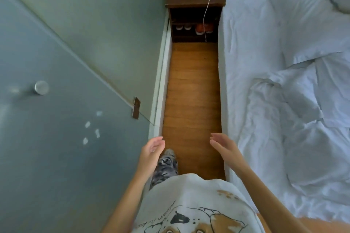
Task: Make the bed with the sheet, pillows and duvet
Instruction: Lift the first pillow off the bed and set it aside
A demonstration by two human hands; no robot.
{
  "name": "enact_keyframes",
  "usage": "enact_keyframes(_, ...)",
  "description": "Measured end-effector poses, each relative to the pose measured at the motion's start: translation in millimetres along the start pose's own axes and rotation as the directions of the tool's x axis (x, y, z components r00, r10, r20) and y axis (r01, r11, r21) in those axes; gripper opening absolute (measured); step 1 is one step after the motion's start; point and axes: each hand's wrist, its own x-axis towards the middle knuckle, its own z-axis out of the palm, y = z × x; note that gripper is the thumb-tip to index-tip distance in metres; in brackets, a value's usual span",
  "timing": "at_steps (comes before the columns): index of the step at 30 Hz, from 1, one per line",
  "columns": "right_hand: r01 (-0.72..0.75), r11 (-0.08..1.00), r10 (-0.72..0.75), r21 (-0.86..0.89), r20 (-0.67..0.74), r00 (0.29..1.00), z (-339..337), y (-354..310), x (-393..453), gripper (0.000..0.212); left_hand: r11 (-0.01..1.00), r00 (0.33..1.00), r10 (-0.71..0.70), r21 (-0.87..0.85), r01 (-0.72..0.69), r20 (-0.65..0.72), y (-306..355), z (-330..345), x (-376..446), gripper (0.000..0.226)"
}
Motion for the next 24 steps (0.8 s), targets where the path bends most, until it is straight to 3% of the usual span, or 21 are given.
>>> enact_keyframes(7, -0.032, 0.976, 0.091, 0.216, -0.271, 0.958, 14.6, -57.4, 77.8, 0.026, 0.999, 0.987, 0.026, 0.028, -0.031, 0.157, 62.4, -20.5, 147.3, 0.021)
enact_keyframes(16, -0.073, 0.957, 0.175, 0.282, -0.357, 0.918, -48.8, -101.8, 223.8, 0.026, 0.995, 0.974, -0.007, 0.102, -0.017, 0.227, 148.5, 16.1, 313.1, 0.023)
enact_keyframes(24, -0.032, 0.940, 0.152, 0.340, -0.333, 0.931, -180.8, -173.8, 399.1, 0.018, 0.994, 0.980, -0.011, 0.105, -0.010, 0.197, 272.1, 69.9, 462.9, 0.022)
